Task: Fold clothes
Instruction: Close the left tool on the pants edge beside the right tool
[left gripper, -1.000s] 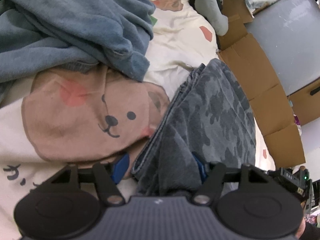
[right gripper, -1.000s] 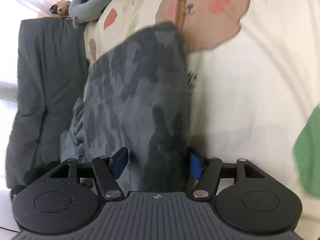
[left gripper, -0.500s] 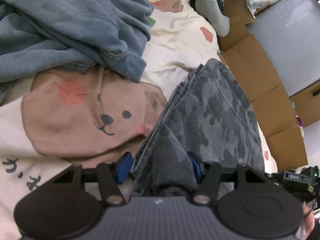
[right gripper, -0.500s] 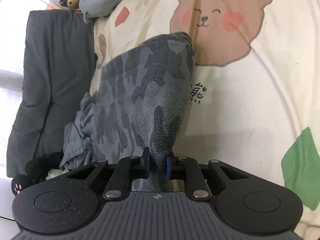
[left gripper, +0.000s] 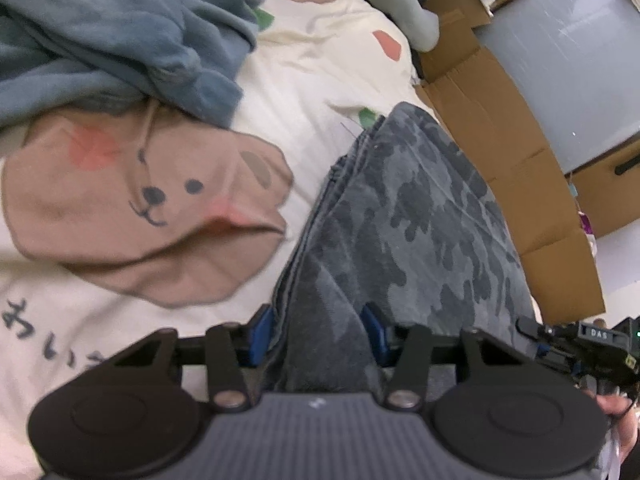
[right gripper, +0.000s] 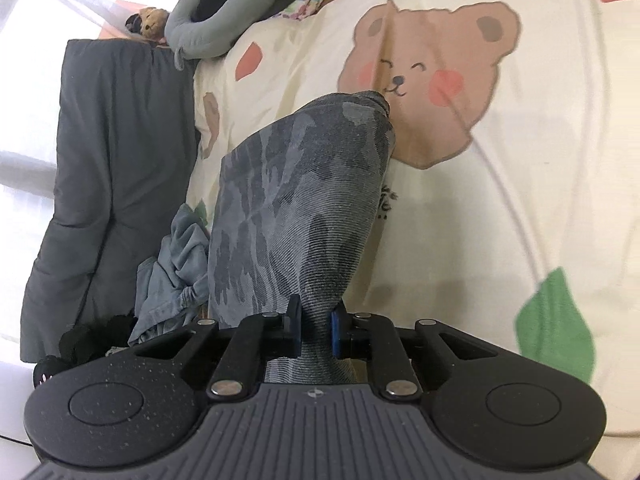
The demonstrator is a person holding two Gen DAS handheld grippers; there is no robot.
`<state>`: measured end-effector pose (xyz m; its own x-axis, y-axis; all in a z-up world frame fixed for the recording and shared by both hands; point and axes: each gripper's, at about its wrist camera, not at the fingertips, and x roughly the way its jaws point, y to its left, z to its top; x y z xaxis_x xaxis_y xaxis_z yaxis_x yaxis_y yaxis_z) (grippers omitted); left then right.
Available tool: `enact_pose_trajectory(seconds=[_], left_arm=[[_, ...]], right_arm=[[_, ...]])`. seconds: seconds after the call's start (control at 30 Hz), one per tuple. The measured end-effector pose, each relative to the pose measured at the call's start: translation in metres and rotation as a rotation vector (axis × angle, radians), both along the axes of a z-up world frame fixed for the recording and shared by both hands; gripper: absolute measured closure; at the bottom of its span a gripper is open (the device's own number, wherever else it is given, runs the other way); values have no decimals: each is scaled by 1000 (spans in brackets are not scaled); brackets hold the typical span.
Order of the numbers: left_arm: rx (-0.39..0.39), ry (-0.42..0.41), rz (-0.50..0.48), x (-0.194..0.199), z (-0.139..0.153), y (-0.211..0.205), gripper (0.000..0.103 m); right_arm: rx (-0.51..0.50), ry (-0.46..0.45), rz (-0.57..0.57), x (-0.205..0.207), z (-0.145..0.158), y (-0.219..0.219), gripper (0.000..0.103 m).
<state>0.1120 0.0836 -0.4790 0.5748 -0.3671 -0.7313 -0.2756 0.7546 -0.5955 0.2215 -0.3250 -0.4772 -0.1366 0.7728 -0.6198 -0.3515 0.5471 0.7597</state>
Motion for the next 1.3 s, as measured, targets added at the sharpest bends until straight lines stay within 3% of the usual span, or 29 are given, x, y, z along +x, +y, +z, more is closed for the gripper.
enact_pose_trajectory(seconds=[0.47,0.77,0.9,1.03,1.13,1.23,1.3], left_arm=[[-50,17,-137,3,0,-59,53],[-94,16,-276,0,2,-93,55],[-78,4,-341,4,7,-99,57],[-70,-20,-340,6,17,-89,52],[-75,-33,-317,11,21,-81,41],[-90,-29,-283,19,22,-72,40],[-92,-29,-270,28,22,-70,38]], right_arm=[[-52,37,-117,17,-8,-73,92],[-103,40,-197,24,-2,-116,91],[-142,41,-209,24,-10,-127,90],[-175,49,-214,27,-21,-129,82],[-171,80,-233,30,-27,-132,79],[-172,68,-216,29,-25,-130,73],[-171,58,-209,28,-23,-130,62]])
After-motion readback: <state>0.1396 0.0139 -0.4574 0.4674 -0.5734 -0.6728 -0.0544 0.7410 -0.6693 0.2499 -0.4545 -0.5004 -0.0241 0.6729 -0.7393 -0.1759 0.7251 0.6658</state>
